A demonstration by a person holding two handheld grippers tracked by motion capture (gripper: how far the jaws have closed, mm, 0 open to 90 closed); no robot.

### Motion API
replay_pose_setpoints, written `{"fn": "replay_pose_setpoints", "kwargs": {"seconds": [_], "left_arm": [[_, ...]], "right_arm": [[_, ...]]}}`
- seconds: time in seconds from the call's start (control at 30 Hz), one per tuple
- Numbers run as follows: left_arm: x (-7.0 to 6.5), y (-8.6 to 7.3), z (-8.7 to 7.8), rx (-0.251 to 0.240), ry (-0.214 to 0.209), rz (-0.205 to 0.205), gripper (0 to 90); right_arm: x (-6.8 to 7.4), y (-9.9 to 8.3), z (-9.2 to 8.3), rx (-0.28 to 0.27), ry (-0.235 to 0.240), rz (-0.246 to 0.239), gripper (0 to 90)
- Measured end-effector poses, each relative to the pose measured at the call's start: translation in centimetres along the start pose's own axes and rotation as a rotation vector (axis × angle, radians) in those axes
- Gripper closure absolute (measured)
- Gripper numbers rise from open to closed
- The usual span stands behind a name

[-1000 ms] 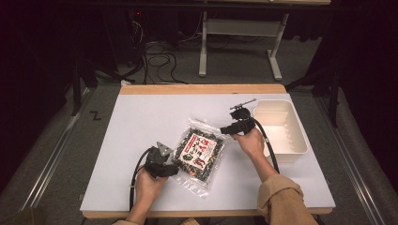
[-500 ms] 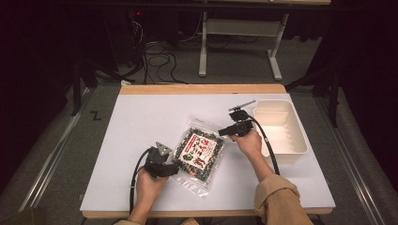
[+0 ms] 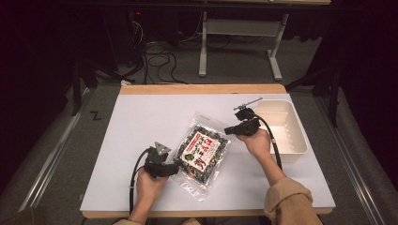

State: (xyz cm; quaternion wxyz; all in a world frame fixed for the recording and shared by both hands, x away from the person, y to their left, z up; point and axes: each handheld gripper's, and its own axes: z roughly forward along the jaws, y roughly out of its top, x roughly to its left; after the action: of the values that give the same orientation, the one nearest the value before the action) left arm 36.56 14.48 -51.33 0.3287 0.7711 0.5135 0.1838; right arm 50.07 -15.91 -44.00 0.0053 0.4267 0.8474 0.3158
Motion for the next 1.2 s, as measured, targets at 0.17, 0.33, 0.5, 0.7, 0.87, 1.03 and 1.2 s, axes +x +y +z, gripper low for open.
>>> {"fn": "replay_pose_setpoints", "kwargs": {"seconds": [0.17, 0.33, 0.5, 0.7, 0.87, 1.03, 1.2], "left_arm": [[-0.1, 0.3, 0.5, -0.002, -0.070, -0.021, 29.2], [-0.1, 0.3, 0.1, -0.022, -0.092, -0.019, 29.0], [-0.1, 0.3, -0.1, -0.023, -0.091, -0.017, 28.8], [-0.2, 0.1, -0.3, -0.025, -0.095, -0.006, 28.7], [-0.4, 0.1, -0.5, -0.030, -0.105, -0.003, 29.2], [-0.4, 0.0, -0.4, -0.020, -0.110, 0.006, 29.4], [-0.5, -0.1, -0.5, -0.024, -0.117, 0.006, 29.3]], "right_arm": [[-0.7, -0.5, -1.7, -0.048, 0.039, 0.023, 89.9], [0.2, -0.6, -3.5, -0.119, 0.030, -0.018, 89.9], [1.6, 0.4, -5.2, -0.137, 0.012, -0.077, 89.9], [2.3, 0.8, -7.4, -0.183, 0.000, -0.104, 89.9], [2.8, 2.0, -9.0, -0.208, -0.025, -0.128, 89.9], [3.7, 2.8, -10.4, -0.235, -0.042, -0.160, 90.0], [5.0, 3.6, -11.5, -0.222, -0.056, -0.207, 90.0]]}}
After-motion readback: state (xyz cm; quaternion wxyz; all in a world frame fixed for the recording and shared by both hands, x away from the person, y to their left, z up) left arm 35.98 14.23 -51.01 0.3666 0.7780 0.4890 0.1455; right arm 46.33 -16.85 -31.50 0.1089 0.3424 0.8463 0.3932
